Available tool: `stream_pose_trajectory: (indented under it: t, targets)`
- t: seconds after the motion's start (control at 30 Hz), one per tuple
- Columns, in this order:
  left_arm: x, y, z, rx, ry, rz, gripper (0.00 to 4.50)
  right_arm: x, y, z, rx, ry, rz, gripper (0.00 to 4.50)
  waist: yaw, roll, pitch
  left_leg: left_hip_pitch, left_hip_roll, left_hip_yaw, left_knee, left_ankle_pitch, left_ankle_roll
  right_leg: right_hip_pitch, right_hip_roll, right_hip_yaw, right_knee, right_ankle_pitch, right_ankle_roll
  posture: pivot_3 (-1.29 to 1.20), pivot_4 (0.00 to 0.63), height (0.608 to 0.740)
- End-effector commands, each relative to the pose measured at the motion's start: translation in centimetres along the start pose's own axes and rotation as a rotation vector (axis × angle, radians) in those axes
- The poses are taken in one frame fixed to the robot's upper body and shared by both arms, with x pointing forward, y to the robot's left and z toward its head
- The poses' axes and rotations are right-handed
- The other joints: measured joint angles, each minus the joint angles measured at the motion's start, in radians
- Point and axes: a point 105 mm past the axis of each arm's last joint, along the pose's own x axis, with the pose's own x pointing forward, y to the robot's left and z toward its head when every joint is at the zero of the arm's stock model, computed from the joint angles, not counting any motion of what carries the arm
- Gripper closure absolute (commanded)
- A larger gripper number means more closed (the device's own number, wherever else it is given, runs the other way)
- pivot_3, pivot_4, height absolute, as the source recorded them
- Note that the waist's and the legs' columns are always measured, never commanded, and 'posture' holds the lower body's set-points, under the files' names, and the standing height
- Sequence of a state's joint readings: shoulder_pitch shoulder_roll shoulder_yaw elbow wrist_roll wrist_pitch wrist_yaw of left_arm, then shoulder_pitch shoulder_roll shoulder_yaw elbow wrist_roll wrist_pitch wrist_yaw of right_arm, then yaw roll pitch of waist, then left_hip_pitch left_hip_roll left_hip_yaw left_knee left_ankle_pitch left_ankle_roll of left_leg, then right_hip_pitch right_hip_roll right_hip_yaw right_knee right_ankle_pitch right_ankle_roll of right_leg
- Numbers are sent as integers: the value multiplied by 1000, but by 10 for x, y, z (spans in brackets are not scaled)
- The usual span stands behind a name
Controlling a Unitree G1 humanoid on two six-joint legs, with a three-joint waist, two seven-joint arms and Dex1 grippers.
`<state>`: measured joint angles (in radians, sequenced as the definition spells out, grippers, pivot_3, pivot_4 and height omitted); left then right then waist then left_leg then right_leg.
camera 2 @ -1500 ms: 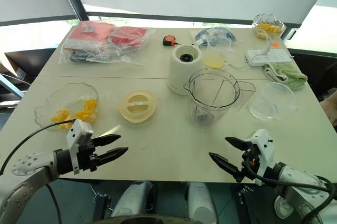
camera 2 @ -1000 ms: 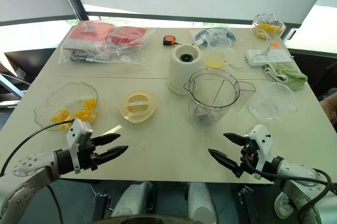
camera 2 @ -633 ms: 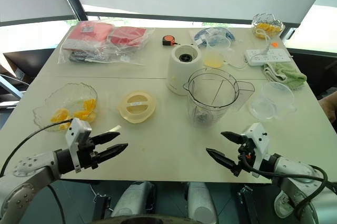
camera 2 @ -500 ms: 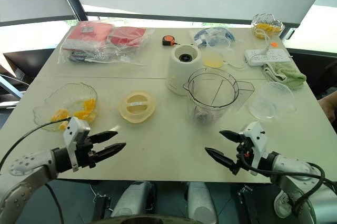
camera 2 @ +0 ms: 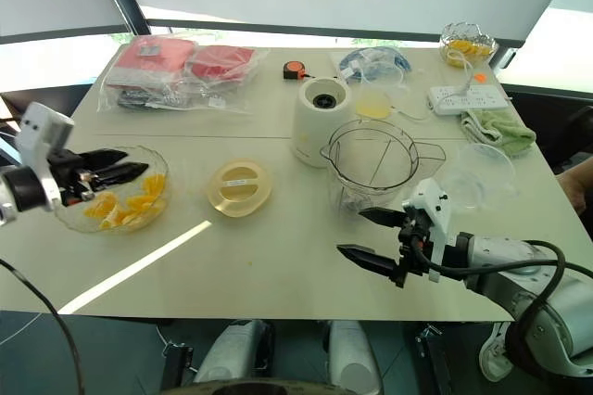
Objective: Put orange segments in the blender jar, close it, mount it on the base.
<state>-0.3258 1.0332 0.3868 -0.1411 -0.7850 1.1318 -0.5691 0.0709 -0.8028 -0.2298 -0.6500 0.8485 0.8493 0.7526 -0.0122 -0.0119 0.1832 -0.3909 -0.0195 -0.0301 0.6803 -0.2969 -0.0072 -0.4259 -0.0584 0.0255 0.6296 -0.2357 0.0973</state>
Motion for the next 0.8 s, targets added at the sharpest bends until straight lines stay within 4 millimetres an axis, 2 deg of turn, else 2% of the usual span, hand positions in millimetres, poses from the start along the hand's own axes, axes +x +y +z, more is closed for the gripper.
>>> stream_pose_trajectory:
  t: [0.03,0.13,0.23,0.37,0.53,0.7,0.8]
  targets:
    - [13,35,-9,-87,101,213,1510,4,10,10,-38,-15,23,73,5,-2,1,0,-1,-1,0,0,0,0,0,0,0,1,2,0,150,740]
    - [24,47,-31,-247,284,326,1510,3,10,12,-46,-11,13,73,5,-6,3,0,-1,-1,0,0,0,1,-1,0,0,2,3,0,150,740]
    - [33,49,-31,-322,304,394,1510,3,10,11,-44,-6,5,73,2,-9,3,0,-2,-1,0,0,0,1,-3,0,0,4,7,0,150,740]
    - [26,57,-45,-206,406,511,1510,5,11,8,-36,2,1,73,-4,-11,4,-1,-2,0,0,0,-1,-1,-4,0,1,5,7,0,150,740]
    - [4,71,-51,43,525,582,1510,7,8,5,-30,8,-10,73,0,-11,4,-1,-1,-1,-5,1,-3,-4,-6,1,1,5,5,0,150,740]
    - [-3,79,-44,105,553,553,1510,6,6,-5,-16,42,-5,73,12,-11,4,-1,-1,-1,-5,2,-4,-3,-8,1,-2,4,-2,0,150,740]
    - [3,80,-43,118,554,518,1510,7,8,-4,-14,30,-1,73,16,-11,5,-1,-1,-1,-5,2,-4,-3,-9,2,-2,4,-2,0,150,740]
